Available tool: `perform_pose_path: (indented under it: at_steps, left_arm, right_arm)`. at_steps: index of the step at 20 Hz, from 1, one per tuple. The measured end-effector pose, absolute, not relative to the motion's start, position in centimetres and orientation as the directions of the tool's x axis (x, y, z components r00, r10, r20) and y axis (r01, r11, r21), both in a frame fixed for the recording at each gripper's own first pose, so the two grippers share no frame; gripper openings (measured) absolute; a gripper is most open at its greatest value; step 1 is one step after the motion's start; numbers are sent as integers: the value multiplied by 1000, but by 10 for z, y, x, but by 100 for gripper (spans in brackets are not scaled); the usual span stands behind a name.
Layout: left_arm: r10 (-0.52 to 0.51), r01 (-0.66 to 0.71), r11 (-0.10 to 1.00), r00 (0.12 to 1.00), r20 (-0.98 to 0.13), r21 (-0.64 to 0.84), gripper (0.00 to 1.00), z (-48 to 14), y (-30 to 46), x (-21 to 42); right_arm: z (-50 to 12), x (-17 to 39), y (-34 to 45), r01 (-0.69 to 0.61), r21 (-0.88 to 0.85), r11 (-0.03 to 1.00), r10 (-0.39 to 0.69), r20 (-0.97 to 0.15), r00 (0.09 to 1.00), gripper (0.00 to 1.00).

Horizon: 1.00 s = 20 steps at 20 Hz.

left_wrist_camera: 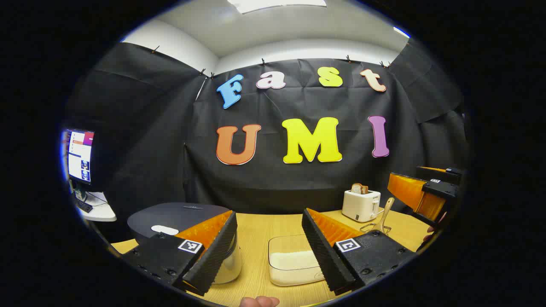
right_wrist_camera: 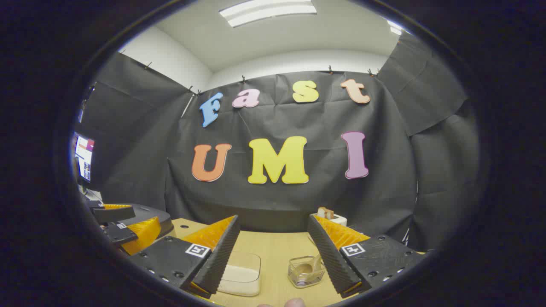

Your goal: Close the left gripper, press the button to open the rice cooker; take a wooden spoon from the chopstick holder with the right hand, scoop a spoonful of rice and pour it into the rice cooker, then put the wooden spoon back into the chopstick holder.

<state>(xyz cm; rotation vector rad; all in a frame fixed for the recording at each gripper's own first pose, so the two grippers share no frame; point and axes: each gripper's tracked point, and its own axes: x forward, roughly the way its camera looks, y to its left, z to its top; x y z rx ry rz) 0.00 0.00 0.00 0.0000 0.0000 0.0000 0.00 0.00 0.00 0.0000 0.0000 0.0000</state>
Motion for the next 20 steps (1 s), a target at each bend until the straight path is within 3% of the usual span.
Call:
perform_pose_path:
  at_steps: [11, 12, 20]
  left_arm:
    - [19, -20, 1000, 1000, 5, 21, 97, 2, 11, -1]
    - [15, -15, 1000, 1000, 5, 25, 97, 2, 9, -1]
    - [30, -30, 999, 1000, 7, 30, 97, 2, 12, 0]
  right_arm:
    - [8, 0, 0, 9, 40, 999, -9, 19, 1000, 95]
    - [9, -1, -1, 10, 36, 999, -11, 24, 1000, 92]
    - [11, -4, -2, 11, 26, 1000, -12, 34, 999, 95]
